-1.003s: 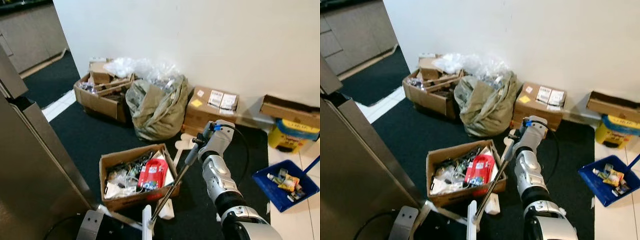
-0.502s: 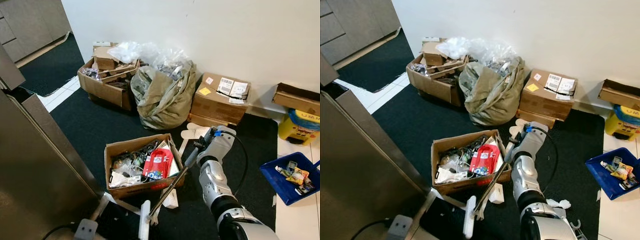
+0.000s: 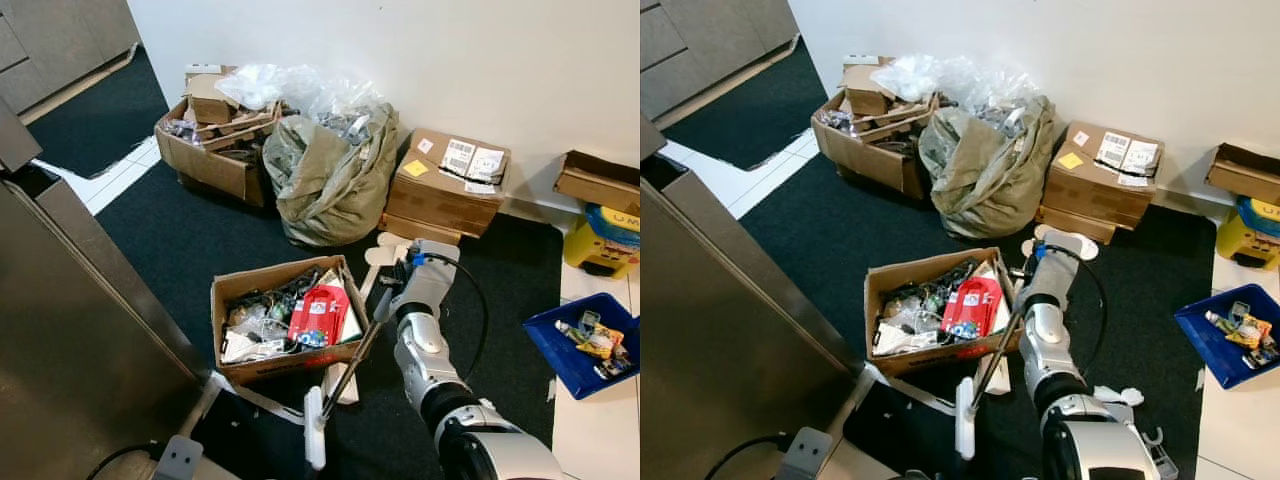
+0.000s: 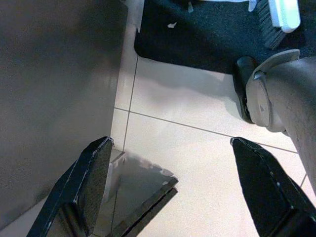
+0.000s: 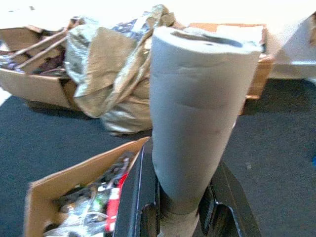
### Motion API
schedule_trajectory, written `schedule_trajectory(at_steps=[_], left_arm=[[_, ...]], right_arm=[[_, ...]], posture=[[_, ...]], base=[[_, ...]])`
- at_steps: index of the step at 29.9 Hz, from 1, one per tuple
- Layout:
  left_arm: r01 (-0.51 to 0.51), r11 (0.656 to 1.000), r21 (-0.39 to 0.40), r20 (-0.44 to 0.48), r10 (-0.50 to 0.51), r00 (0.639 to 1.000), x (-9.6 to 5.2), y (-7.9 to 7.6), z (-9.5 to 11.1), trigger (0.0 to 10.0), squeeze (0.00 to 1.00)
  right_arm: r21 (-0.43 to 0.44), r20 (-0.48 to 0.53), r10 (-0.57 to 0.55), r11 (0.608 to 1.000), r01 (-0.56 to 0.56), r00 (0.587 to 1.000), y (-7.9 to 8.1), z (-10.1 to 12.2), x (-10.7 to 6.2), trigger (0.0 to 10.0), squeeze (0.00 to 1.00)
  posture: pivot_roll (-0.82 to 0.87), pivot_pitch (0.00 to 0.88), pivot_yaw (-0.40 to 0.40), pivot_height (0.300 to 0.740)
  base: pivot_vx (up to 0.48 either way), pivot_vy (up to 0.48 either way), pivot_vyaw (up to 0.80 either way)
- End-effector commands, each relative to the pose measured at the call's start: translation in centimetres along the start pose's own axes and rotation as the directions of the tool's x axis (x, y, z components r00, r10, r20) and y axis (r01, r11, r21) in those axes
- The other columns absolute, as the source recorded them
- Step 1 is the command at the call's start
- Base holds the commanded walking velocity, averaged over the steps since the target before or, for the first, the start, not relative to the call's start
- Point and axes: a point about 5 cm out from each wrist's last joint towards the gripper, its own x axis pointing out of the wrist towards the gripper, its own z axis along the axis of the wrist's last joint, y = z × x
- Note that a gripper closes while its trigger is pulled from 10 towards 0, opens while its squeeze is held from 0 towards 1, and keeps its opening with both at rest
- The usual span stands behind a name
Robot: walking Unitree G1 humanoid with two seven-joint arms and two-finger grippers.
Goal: Sweep floor
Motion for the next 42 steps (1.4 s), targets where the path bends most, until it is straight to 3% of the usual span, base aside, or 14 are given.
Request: schedule_trajectory(at_steps=[1,7,8,9,12,15,17,25,29,30,31,36,39,42], left_arm=[[0.006,1.000,0.012,-0.033,-0.006,0.999,-0.4,0.1,-1.2,10.0,0.00],[0.001,1.000,0.012,-0.035,-0.001,0.999,-0.4,0.4,-1.2,10.0,0.00],[-0.001,1.000,0.012,-0.035,0.001,0.999,-0.4,0.5,-1.2,10.0,0.00],[-0.001,1.000,0.012,-0.035,0.001,0.999,-0.4,0.5,-1.2,10.0,0.00],[0.012,1.000,0.026,-0.035,-0.011,0.999,-0.4,0.1,-1.1,10.0,0.00],[0.018,0.999,0.032,-0.035,-0.016,0.999,-0.4,-0.1,-1.1,10.0,0.00],[0.022,0.999,0.034,-0.036,-0.021,0.999,-0.3,-0.3,-1.1,10.0,0.00],[0.019,0.999,0.026,-0.037,-0.018,0.999,-0.2,-0.4,-0.9,10.0,0.00],[0.022,1.000,0.022,-0.047,-0.021,0.999,-0.3,-0.7,-1.0,10.0,0.00],[0.022,1.000,0.022,-0.047,-0.021,0.999,-0.3,-0.7,-1.0,10.0,0.00],[0.024,0.999,0.022,-0.051,-0.023,0.998,-0.3,-0.8,-1.1,10.0,0.00],[0.025,0.999,0.022,-0.052,-0.023,0.998,-0.3,-0.8,-1.1,10.0,0.00],[0.028,0.999,0.020,-0.054,-0.027,0.998,-0.3,-1.0,-1.0,10.0,0.00],[0.030,0.999,0.019,-0.055,-0.029,0.998,-0.2,-1.1,-0.9,10.0,0.00]], right_arm=[[-0.050,0.031,0.002,0.999,0.000,1.000,0.0,0.4,0.1,10.0,0.00],[-0.115,0.047,-0.059,0.991,0.064,0.997,-1.4,0.6,0.4,10.0,0.00],[-0.185,0.052,-0.095,0.977,0.103,0.994,-2.3,0.6,0.5,10.0,0.00],[-0.185,0.052,-0.095,0.977,0.103,0.994,-2.3,0.6,0.5,10.0,0.00],[-0.341,0.083,-0.243,0.905,0.256,0.967,-5.8,0.7,0.6,10.0,0.00],[-0.364,0.092,-0.275,0.885,0.289,0.957,-6.6,0.8,0.6,10.0,0.00],[-0.406,0.106,-0.348,0.840,0.360,0.932,-8.3,0.9,0.5,10.0,0.00],[-0.471,0.105,-0.425,0.775,0.421,0.899,-10.1,1.0,0.5,10.0,0.00],[-0.276,0.192,-0.414,0.847,0.454,0.890,-9.3,3.5,1.3,10.0,0.00],[-0.276,0.192,-0.414,0.847,0.454,0.890,-9.3,3.5,1.3,10.0,0.00],[-0.190,0.237,-0.379,0.885,0.426,0.894,-8.5,4.8,1.8,10.0,0.00],[-0.155,0.246,-0.370,0.898,0.413,0.896,-8.3,5.2,1.9,10.0,0.00],[-0.027,0.307,-0.257,0.960,0.278,0.916,-6.1,7.5,2.7,10.0,0.00],[0.017,0.355,-0.193,0.980,0.200,0.915,-4.9,8.9,3.0,10.0,0.00]], posture=[[0.05,0.222,0.076,0.740],[0.05,0.212,0.074,0.740],[0.04,0.205,0.074,0.740],[0.04,0.205,0.074,0.740],[0.02,0.194,0.071,0.740],[0.02,0.192,0.071,0.740],[0.01,0.183,0.063,0.740],[0.01,0.172,0.051,0.740],[0.00,0.157,0.040,0.740],[0.00,0.157,0.040,0.740],[-0.01,0.149,0.038,0.740],[-0.01,0.149,0.038,0.740],[-0.03,0.147,0.043,0.740],[-0.03,0.146,0.044,0.740]], base=[[0.000,0.000,0.00],[0.000,0.000,0.00],[0.000,0.000,0.00],[0.000,0.000,0.00],[0.000,0.000,0.00],[0.000,0.000,0.00],[0.000,0.000,0.00],[0.000,0.000,0.00],[0.000,0.000,0.00],[0.000,0.000,0.00],[0.000,0.000,0.00],[0.000,0.000,0.00],[0.000,0.000,0.00],[0.000,0.000,0.00]])
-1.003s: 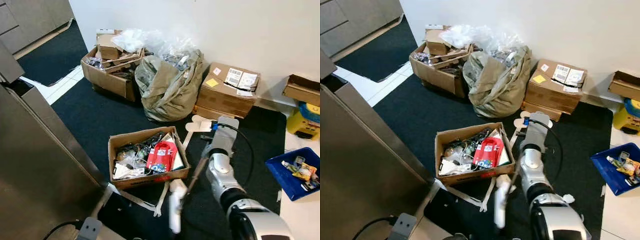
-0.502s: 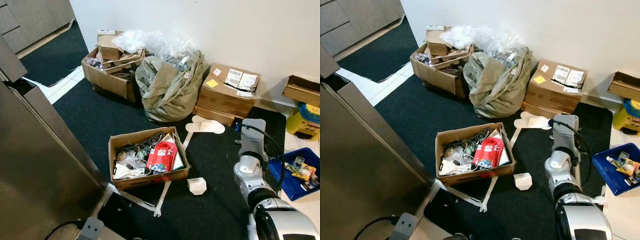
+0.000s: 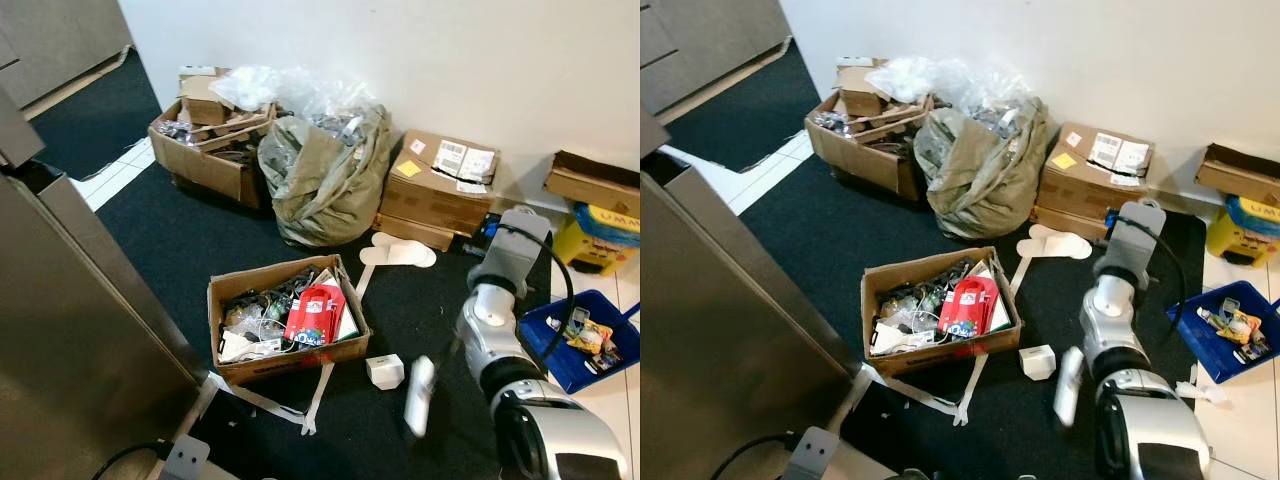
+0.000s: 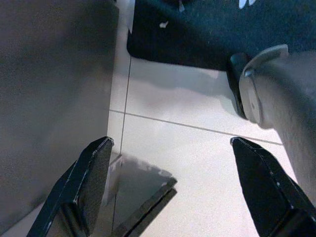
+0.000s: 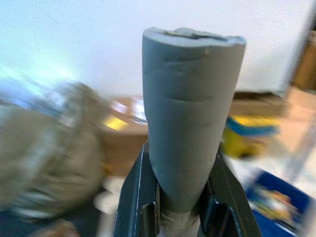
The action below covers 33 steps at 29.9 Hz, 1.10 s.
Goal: Sweep floor
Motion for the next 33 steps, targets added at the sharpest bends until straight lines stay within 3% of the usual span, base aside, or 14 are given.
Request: schedule_trajectory(at_steps=[1,4,8,14,18,21,25,33], left_arm=[[0.013,1.000,0.003,-0.039,-0.013,0.999,-0.2,-0.5,-0.9,10.0,0.00],[0.014,1.000,0.003,-0.039,-0.014,0.999,-0.2,-0.6,-0.9,10.0,0.00],[0.016,1.000,0.001,-0.044,-0.015,0.999,-0.3,-0.6,-1.1,10.0,0.00],[0.017,1.000,0.001,-0.051,-0.017,0.999,-0.4,-0.7,-1.4,10.0,0.00],[0.018,1.000,0.002,-0.062,-0.018,0.998,-0.7,-0.8,-2.1,10.0,0.00],[0.018,1.000,0.003,-0.065,-0.017,0.998,-0.8,-0.8,-2.2,10.0,0.00],[0.011,1.000,0.003,-0.072,-0.011,0.997,-1.0,-0.6,-2.6,10.0,0.00],[0.011,1.000,0.003,-0.072,-0.010,0.997,-1.0,-0.5,-2.7,10.0,0.00]], right_arm=[[0.100,0.158,0.063,0.992,-0.079,0.986,1.6,3.5,1.0,10.0,0.00],[0.108,0.181,0.066,0.990,-0.086,0.981,1.8,4.1,1.1,10.0,0.00],[0.179,0.198,0.060,0.979,-0.096,0.978,2.9,5.1,1.3,10.0,0.00],[0.193,0.184,0.095,0.972,-0.131,0.978,4.2,4.7,0.6,10.0,0.00],[0.196,0.129,0.154,0.964,-0.178,0.980,5.7,3.0,-0.8,10.0,0.00],[0.183,0.112,0.160,0.967,-0.178,0.981,5.7,2.6,-1.0,10.0,0.00],[0.032,0.037,0.189,0.981,-0.191,0.981,5.2,0.4,-1.9,10.0,0.00],[-0.033,-0.008,0.184,0.982,-0.184,0.983,4.3,-0.8,-2.1,10.0,0.00]], posture=[[-0.03,0.147,0.043,0.740],[-0.03,0.147,0.043,0.740],[-0.03,0.160,0.042,0.740],[-0.03,0.172,0.039,0.740],[-0.01,0.188,0.040,0.740],[-0.01,0.198,0.039,0.740],[0.00,0.208,0.037,0.740],[0.00,0.211,0.037,0.740]], base=[[0.000,0.000,0.00],[0.000,0.000,0.00],[0.000,0.000,0.00],[0.000,0.000,0.00],[0.000,0.000,0.00],[0.000,0.000,0.00],[0.000,0.000,0.00],[0.000,0.000,0.00]])
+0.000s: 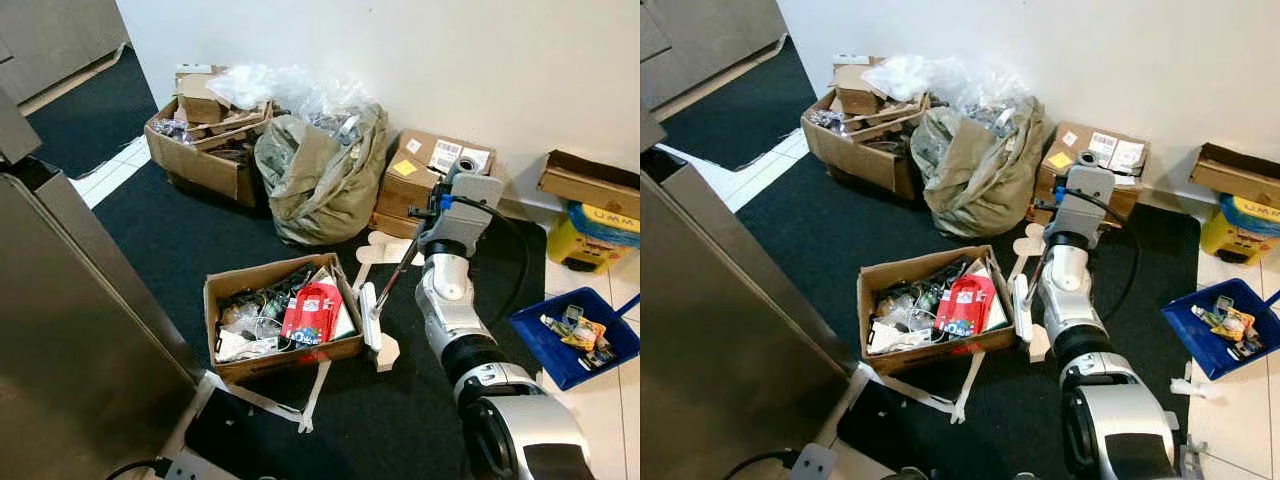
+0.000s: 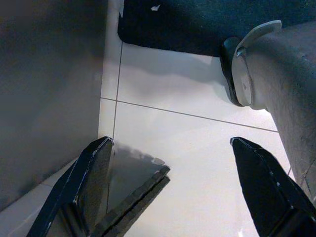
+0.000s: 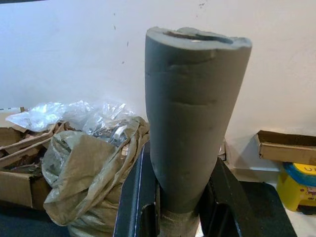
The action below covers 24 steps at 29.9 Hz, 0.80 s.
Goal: Sweep floor
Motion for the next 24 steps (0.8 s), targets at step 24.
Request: schedule_trajectory(at_steps=[24], left_arm=[[-0.001,1.000,0.018,-0.031,0.001,1.000,-0.2,0.3,-0.9,10.0,0.00]], right_arm=[[0.025,0.012,-0.175,0.984,0.175,0.985,-5.0,0.4,0.9,10.0,0.00]], posture=[[-0.01,0.201,0.041,0.740]], base=[[0.000,0.000,0.00]])
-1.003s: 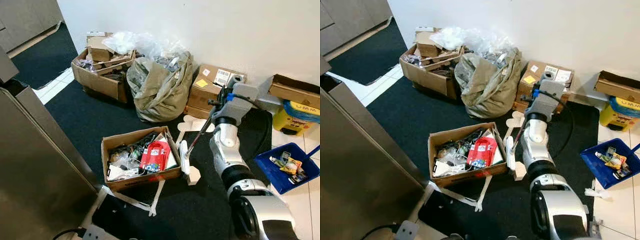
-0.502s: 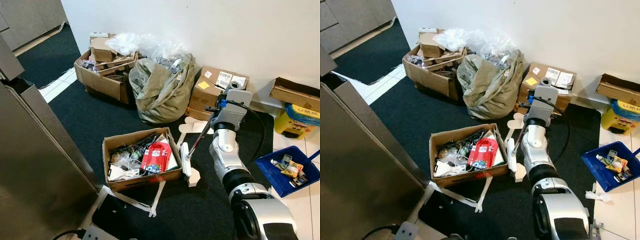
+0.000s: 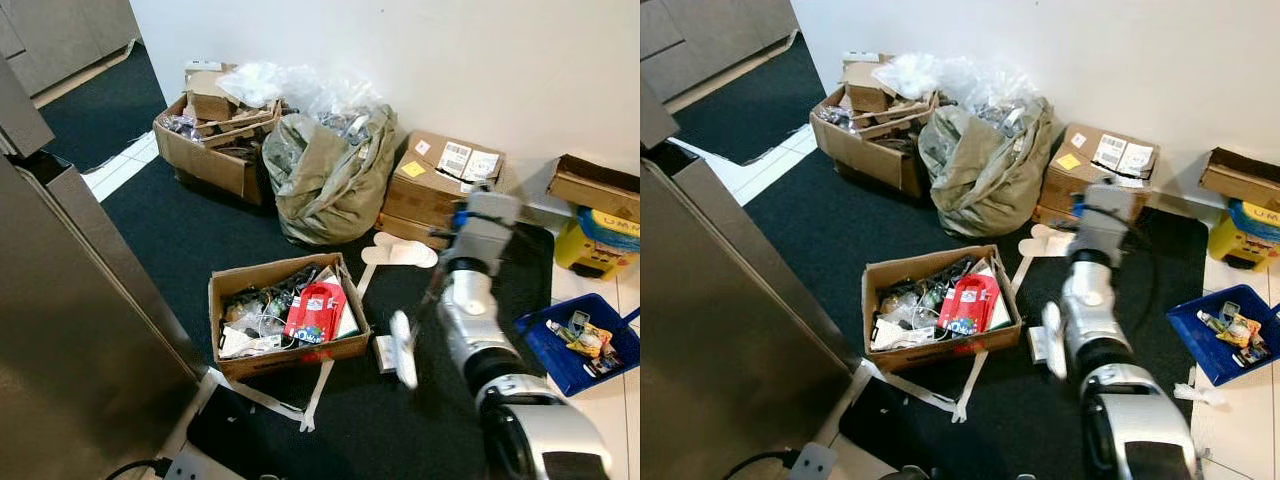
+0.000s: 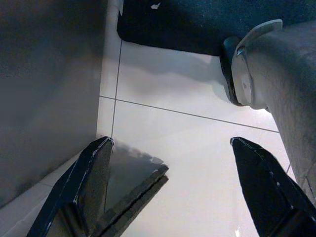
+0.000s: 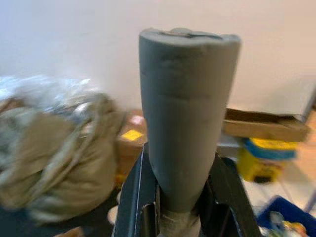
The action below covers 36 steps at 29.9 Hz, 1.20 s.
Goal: Sweep floor
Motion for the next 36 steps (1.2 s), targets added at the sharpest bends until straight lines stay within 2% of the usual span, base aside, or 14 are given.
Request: schedule_trajectory(at_steps=[1,5,8,17,22,24,25,27,28,30,31,33,34,36], left_arm=[[0.001,1.000,0.018,-0.034,0.000,0.999,-0.3,0.3,-0.9,10.0,0.00],[0.001,1.000,0.019,-0.033,-0.001,0.999,-0.2,0.3,-0.9,10.0,0.00],[-0.001,1.000,0.016,-0.029,0.001,1.000,-0.2,0.3,-0.8,10.0,0.00],[-0.002,1.000,0.019,-0.032,0.003,0.999,-0.2,0.4,-0.9,10.0,0.00],[-0.002,1.000,0.016,-0.030,0.002,1.000,-0.2,0.3,-0.9,10.0,0.00],[-0.001,1.000,0.014,-0.029,0.001,1.000,-0.3,0.2,-0.9,10.0,0.00],[0.000,1.000,0.013,-0.029,0.000,1.000,-0.3,0.1,-0.9,10.0,0.00],[0.000,1.000,0.013,-0.029,0.000,1.000,-0.3,0.1,-0.9,10.0,0.00],[0.001,1.000,0.012,-0.029,-0.001,1.000,-0.3,0.1,-0.9,10.0,0.00],[0.001,1.000,0.012,-0.029,-0.001,1.000,-0.3,0.1,-0.9,10.0,0.00],[0.001,1.000,0.011,-0.030,0.000,1.000,-0.3,0.1,-1.0,10.0,0.00],[0.001,1.000,0.011,-0.030,0.000,1.000,-0.3,0.1,-1.0,10.0,0.00],[-0.001,1.000,0.009,-0.031,0.001,1.000,-0.3,0.1,-1.0,10.0,0.00],[-0.002,1.000,0.007,-0.031,0.003,1.000,-0.3,0.1,-1.0,10.0,0.00]], right_arm=[[0.072,0.084,-0.003,0.997,-0.003,0.996,0.6,2.0,0.9,10.0,0.00],[0.073,0.071,0.023,0.997,-0.029,0.997,1.2,1.8,0.6,10.0,0.00],[0.078,0.056,0.063,0.995,-0.067,0.996,2.3,1.1,-0.3,10.0,0.00],[0.090,0.082,0.080,0.992,-0.087,0.993,2.9,1.6,-0.3,10.0,0.00],[0.069,0.040,0.139,0.987,-0.142,0.989,3.8,0.6,-1.1,10.0,0.00],[0.039,0.015,0.179,0.983,-0.180,0.984,4.3,0.0,-1.6,10.0,0.00],[-0.015,0.003,0.219,0.976,-0.219,0.976,4.6,-0.5,-2.1,10.0,0.00],[-0.015,0.003,0.219,0.976,-0.219,0.976,4.6,-0.5,-2.1,10.0,0.00],[-0.063,-0.012,0.249,0.966,-0.249,0.968,4.7,-0.9,-2.4,10.0,0.00],[-0.063,-0.012,0.249,0.966,-0.249,0.968,4.7,-0.9,-2.4,10.0,0.00],[-0.134,-0.015,0.285,0.949,-0.284,0.958,4.6,-1.2,-2.6,10.0,0.00],[-0.134,-0.015,0.285,0.949,-0.284,0.958,4.6,-1.2,-2.6,10.0,0.00],[-0.195,-0.023,0.306,0.932,-0.305,0.952,4.3,-1.4,-2.5,10.0,0.00],[-0.264,-0.032,0.321,0.911,-0.318,0.946,3.6,-1.6,-2.2,10.0,0.00]], posture=[[-0.01,0.201,0.041,0.740],[-0.01,0.199,0.040,0.740],[0.00,0.198,0.040,0.740],[0.00,0.198,0.042,0.740],[0.00,0.198,0.038,0.740],[0.00,0.202,0.038,0.740],[0.00,0.204,0.037,0.740],[0.00,0.204,0.037,0.740],[0.00,0.204,0.037,0.740],[0.00,0.204,0.037,0.740],[0.00,0.204,0.037,0.740],[0.00,0.204,0.037,0.740],[0.00,0.204,0.034,0.740],[-0.01,0.202,0.030,0.740]], base=[[0.000,0.000,0.00],[0.000,0.000,0.00],[0.000,0.000,0.00],[0.000,0.000,0.00],[0.000,0.000,0.00],[0.000,0.000,0.00],[0.000,0.000,0.00],[0.000,0.000,0.00],[0.000,0.000,0.00],[0.000,0.000,0.00],[0.000,0.000,0.00],[0.000,0.000,0.00],[0.000,0.000,0.00],[0.000,0.000,0.00]])
